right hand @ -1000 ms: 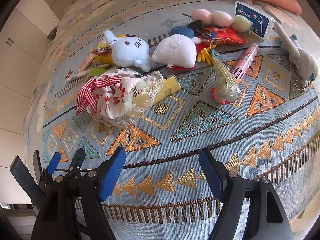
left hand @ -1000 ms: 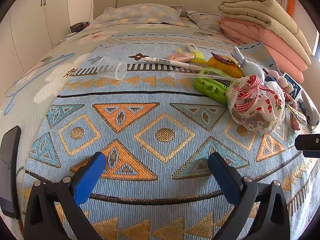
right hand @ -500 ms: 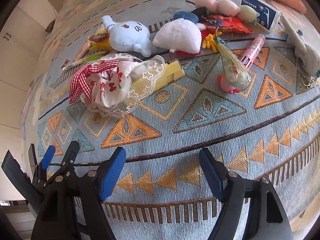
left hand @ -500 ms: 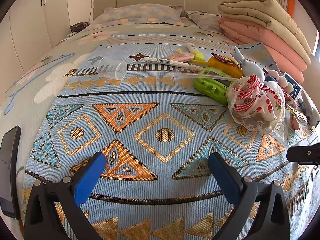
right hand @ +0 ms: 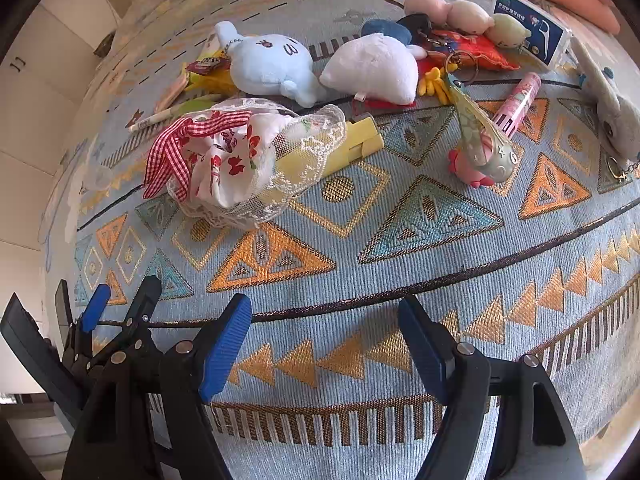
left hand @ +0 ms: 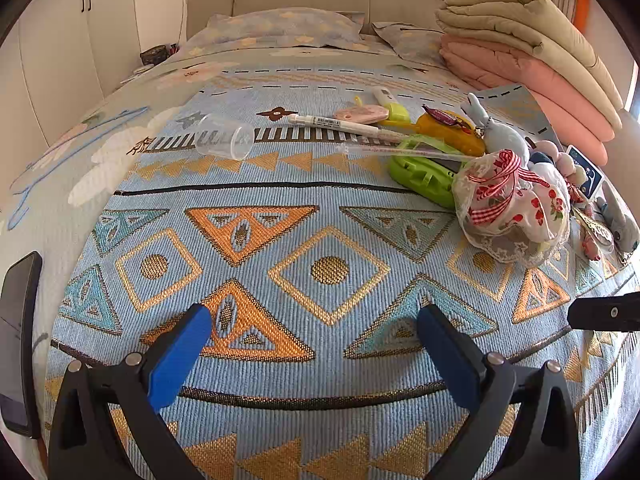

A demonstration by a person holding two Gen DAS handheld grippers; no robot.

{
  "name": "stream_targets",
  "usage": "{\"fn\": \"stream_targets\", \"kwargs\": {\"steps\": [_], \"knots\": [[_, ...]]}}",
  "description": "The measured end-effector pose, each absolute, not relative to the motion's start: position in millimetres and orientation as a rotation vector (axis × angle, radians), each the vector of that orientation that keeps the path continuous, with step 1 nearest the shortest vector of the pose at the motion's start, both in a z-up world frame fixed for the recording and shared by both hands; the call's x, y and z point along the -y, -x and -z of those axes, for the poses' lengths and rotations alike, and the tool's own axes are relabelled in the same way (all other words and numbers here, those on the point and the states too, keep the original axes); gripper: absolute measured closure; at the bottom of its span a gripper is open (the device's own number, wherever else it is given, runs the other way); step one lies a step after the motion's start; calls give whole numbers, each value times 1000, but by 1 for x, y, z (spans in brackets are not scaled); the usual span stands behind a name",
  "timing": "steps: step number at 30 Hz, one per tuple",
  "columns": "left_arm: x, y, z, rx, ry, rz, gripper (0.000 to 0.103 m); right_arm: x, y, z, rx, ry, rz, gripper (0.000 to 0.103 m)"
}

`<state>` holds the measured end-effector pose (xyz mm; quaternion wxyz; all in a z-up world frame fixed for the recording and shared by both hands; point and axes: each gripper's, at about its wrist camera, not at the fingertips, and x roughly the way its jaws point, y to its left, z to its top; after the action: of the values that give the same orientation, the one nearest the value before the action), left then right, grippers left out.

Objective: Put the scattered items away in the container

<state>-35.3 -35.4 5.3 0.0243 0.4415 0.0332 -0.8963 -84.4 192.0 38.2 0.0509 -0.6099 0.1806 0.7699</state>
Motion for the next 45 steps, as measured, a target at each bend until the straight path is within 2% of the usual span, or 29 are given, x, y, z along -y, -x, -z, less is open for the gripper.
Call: {"fn": "stream_targets", "kwargs": {"steps": [8, 12, 26, 32, 38, 42, 45], "knots": [[35, 35, -5, -102, -1367, 2773, 0, -191, 91, -36, -558, 1863, -2341, 27], [35, 36, -6, -102, -1367, 2774, 0, -187, 95, -36, -544, 1871, -2346, 23], [36, 36, -6, -102, -1365, 2776, 0, -181, 111, -45, -560, 1826, -2393, 23], [36, 37, -5, -93, -1363, 2773, 0, -180, 118, -60, -548, 1707, -2458, 23], [35, 34, -6, -85, -1370, 2766, 0, -209, 81, -73, -630, 1605, -2507, 23], [41, 49, -13, -19, -1606, 2763, 0, -199, 86, -69, -656, 1554, -2522, 23], [49, 59, -26, -106, -1688, 2717, 2, -196, 93, -71, -668, 1526, -2507, 23]]}}
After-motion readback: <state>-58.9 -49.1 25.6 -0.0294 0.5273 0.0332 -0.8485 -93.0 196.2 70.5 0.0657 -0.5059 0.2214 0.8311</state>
